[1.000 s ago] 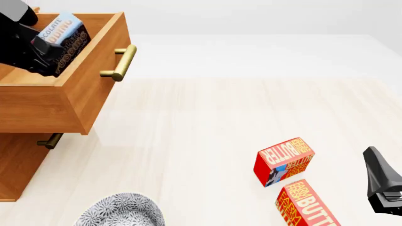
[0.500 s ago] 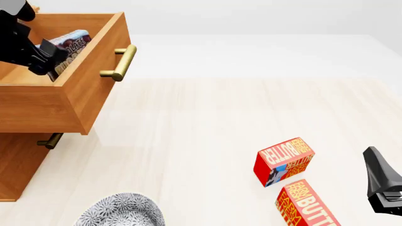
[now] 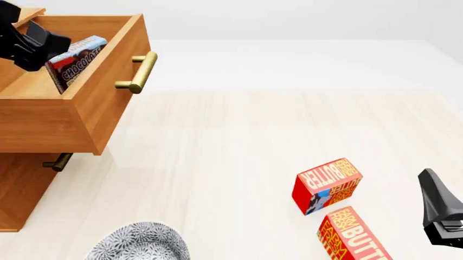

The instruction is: Put the chocolate pudding in the top drawer of the cabinet and close it.

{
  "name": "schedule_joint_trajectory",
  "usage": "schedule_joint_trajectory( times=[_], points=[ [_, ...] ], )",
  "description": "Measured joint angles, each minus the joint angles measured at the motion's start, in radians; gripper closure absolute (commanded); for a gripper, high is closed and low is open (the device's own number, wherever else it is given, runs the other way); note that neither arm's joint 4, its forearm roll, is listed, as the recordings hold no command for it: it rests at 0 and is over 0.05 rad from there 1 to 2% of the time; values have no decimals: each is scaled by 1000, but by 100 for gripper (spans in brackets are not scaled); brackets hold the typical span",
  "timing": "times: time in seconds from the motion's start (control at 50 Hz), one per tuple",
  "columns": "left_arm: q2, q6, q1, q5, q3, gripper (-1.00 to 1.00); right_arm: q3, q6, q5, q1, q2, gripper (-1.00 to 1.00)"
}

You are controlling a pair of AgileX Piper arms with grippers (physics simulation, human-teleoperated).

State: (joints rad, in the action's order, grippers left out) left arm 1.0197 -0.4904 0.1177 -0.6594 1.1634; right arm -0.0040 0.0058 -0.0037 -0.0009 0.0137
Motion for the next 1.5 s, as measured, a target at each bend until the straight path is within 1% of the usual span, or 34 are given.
schedule_joint_trajectory(
  times=[0.42, 0.7, 1.06, 1.5],
  points=[
    [-35, 48, 105, -42, 50, -100, 0, 0, 0, 0, 0, -100],
    [-37, 69, 180, -65, 81, -100, 0, 0, 0, 0, 0, -100],
    [-28, 86, 254, -78, 116, -100, 0, 0, 0, 0, 0, -100],
    [-14, 95, 353, -51, 94, -100, 0, 0, 0, 0, 0, -100]
  ],
)
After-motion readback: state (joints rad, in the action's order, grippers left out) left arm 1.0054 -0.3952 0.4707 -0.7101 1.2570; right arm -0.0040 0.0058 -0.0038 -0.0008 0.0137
